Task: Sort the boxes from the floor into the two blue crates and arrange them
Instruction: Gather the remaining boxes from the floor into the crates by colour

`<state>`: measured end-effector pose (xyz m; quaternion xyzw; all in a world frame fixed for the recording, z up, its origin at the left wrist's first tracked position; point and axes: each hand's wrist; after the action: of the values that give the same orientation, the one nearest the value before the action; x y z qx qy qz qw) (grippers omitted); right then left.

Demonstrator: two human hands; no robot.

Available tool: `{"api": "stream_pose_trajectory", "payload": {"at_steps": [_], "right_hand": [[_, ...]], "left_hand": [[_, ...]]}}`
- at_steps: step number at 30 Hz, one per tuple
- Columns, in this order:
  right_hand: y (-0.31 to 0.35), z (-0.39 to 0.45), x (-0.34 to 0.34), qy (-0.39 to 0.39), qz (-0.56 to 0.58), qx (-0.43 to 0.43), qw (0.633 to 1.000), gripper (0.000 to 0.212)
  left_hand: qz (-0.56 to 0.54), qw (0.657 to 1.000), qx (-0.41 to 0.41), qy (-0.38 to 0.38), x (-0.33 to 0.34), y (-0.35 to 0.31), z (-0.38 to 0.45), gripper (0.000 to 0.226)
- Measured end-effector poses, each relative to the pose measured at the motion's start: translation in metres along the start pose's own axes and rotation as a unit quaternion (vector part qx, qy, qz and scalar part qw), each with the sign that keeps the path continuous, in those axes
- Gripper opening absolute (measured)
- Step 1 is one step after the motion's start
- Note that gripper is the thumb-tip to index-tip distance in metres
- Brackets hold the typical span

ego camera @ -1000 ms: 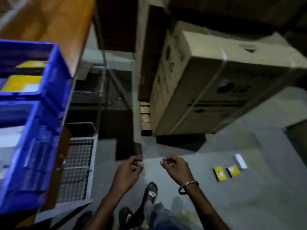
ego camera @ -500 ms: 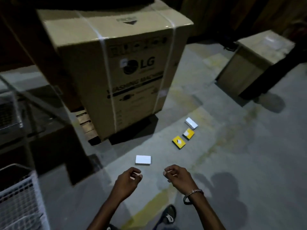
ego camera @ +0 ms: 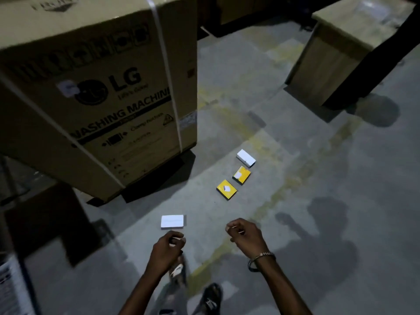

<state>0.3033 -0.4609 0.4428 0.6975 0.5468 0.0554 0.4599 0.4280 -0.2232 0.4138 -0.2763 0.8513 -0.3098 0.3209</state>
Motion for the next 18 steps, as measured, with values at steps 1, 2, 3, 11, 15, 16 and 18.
{"api": "stream_pose_trajectory", "payload": {"at_steps": [1,2,3,11,15,16,18], "right_hand": [[-0.001,0.025,-0.003,-0.003,0.005,-0.002,1.0,0.006],[-0.003,0.049,-0.004,-0.007,0.007,-0.001,1.0,0.007],[-0.004,0.069,-0.005,-0.011,0.003,0.003,1.0,0.008],[-0.096,0.296,0.017,-0.012,-0.095,0.025,0.995,0.009],[-0.137,0.391,0.024,0.004,-0.17,0.05,0.984,0.007],[-0.151,0.419,0.03,0.01,-0.185,0.06,0.981,0.008],[-0.178,0.472,0.045,0.037,-0.201,0.089,0.975,0.019]], "left_hand": [[-0.004,1.0,-0.008,-0.014,0.005,-0.001,0.015,0.004],[-0.015,0.999,-0.016,-0.027,0.009,0.0,0.03,0.003],[-0.027,0.999,-0.03,-0.036,0.012,0.0,0.043,0.003],[-0.197,0.954,-0.225,-0.033,0.078,0.054,0.224,0.01],[-0.244,0.938,-0.247,-0.002,0.108,0.112,0.298,0.015],[-0.254,0.933,-0.253,-0.021,0.119,0.134,0.32,0.019],[-0.277,0.92,-0.271,-0.056,0.142,0.172,0.358,0.023]]}}
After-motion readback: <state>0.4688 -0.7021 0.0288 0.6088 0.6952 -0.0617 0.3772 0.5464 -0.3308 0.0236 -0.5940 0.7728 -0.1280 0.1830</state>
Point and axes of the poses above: each hand's wrist, its own z-axis towards the middle knuckle, its own x-axis out of the palm, y = z × x, and after that the axes turned 3 degrees about x, right-handed
